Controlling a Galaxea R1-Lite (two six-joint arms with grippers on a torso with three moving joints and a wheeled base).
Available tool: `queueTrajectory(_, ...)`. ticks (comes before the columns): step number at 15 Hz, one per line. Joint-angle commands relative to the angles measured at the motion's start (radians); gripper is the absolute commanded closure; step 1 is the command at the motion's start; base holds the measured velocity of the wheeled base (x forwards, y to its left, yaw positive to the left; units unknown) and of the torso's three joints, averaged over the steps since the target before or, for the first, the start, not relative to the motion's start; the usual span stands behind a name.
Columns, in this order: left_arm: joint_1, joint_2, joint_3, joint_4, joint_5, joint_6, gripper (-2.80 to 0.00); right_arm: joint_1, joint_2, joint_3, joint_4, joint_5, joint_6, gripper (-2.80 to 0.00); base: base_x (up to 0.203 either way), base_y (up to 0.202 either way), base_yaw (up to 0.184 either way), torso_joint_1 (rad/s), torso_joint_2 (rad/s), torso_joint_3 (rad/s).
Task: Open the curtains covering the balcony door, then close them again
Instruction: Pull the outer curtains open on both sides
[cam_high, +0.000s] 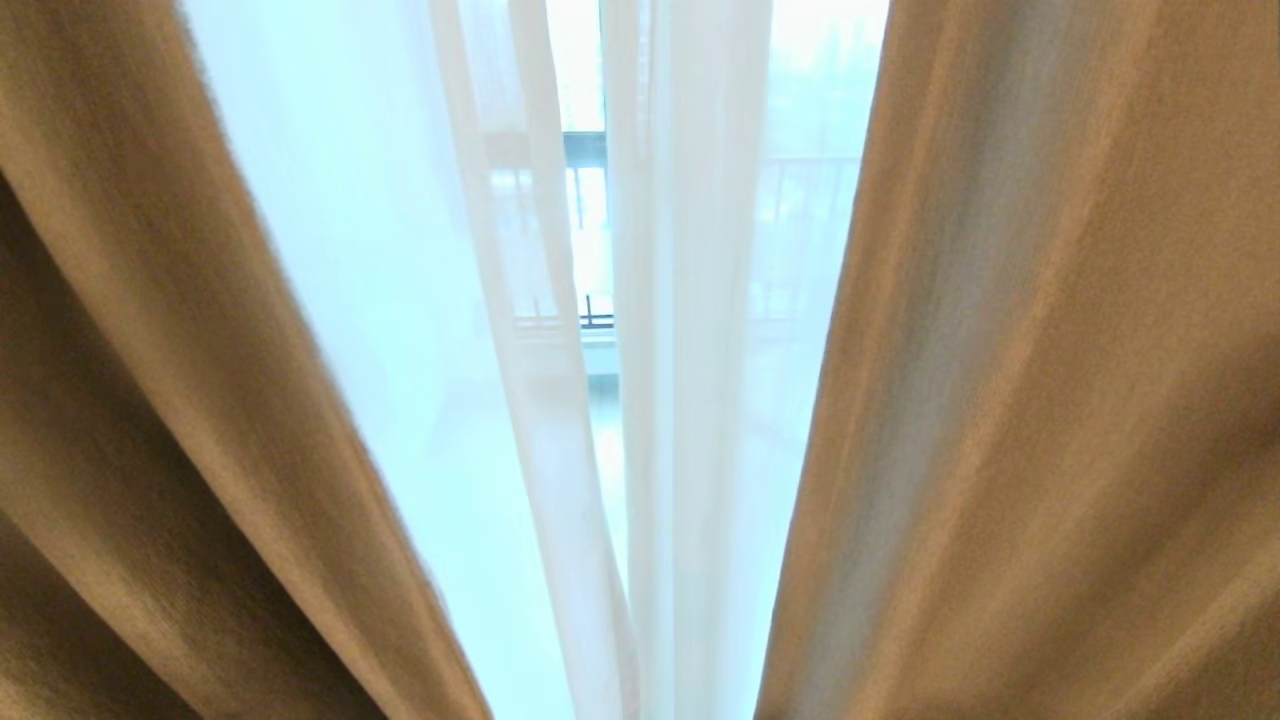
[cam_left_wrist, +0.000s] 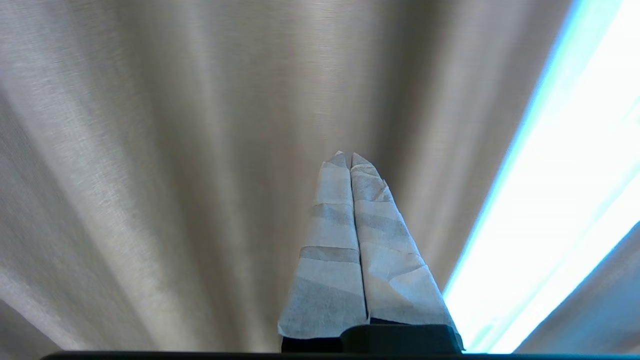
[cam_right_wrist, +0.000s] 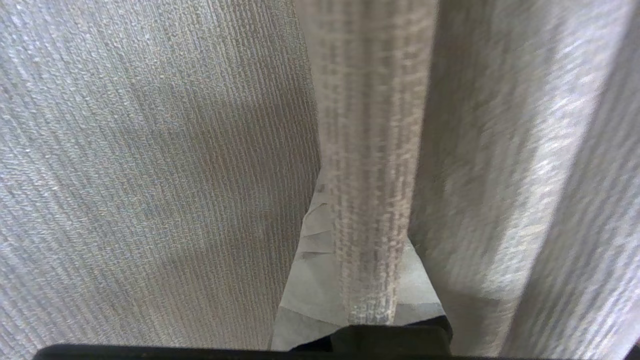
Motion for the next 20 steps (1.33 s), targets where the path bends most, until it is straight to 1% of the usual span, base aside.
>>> queueTrajectory(1,0.000,0.000,0.000,0.000,0.000,-0.001,0.00,0.000,-0.008,0.002,-0.010,0.015,-0.002,0.00,0.000,0.000,0.000,0.000,0.00,0.000)
queueTrajectory(3,0.000,0.000,0.000,0.000,0.000,-0.001,0.00,0.000,-0.021,0.008,-0.010,0.030,-0.002,0.00,0.000,0.000,0.000,0.000,0.00,0.000)
queueTrajectory(5,0.000,0.000,0.000,0.000,0.000,-0.001,0.00,0.000,-0.040,0.017,-0.010,0.089,-0.003,0.00,0.000,0.000,0.000,0.000,0.00,0.000)
queueTrajectory(7,0.000,0.000,0.000,0.000,0.000,-0.001,0.00,0.005,-0.065,0.039,-0.010,0.120,-0.003,0.00,0.000,0.000,0.000,0.000,0.00,0.000)
queueTrajectory(10,0.000,0.000,0.000,0.000,0.000,-0.001,0.00,0.023,-0.127,0.101,-0.010,0.197,0.001,0.00,0.000,0.000,0.000,0.000,0.00,0.000)
queueTrajectory(12,0.000,0.000,0.000,0.000,0.000,-0.001,0.00,0.047,-0.168,0.137,-0.010,0.233,0.003,0.00,0.000,0.000,0.000,0.000,0.00,0.000)
queueTrajectory(15,0.000,0.000,0.001,0.000,0.000,-0.001,0.00,0.083,-0.215,0.174,-0.015,0.268,0.002,0.00,0.000,0.000,0.000,0.000,0.00,0.000)
queueTrajectory(17,0.000,0.000,0.000,0.000,0.000,-0.001,0.00,0.100,-0.224,0.195,-0.065,0.286,0.003,0.00,0.000,0.000,0.000,0.000,0.00,0.000)
queueTrajectory(20,0.000,0.000,0.000,0.000,0.000,-0.001,0.00,0.105,-0.237,0.221,-0.091,0.291,0.004,0.00,0.000,0.000,0.000,0.000,0.00,0.000)
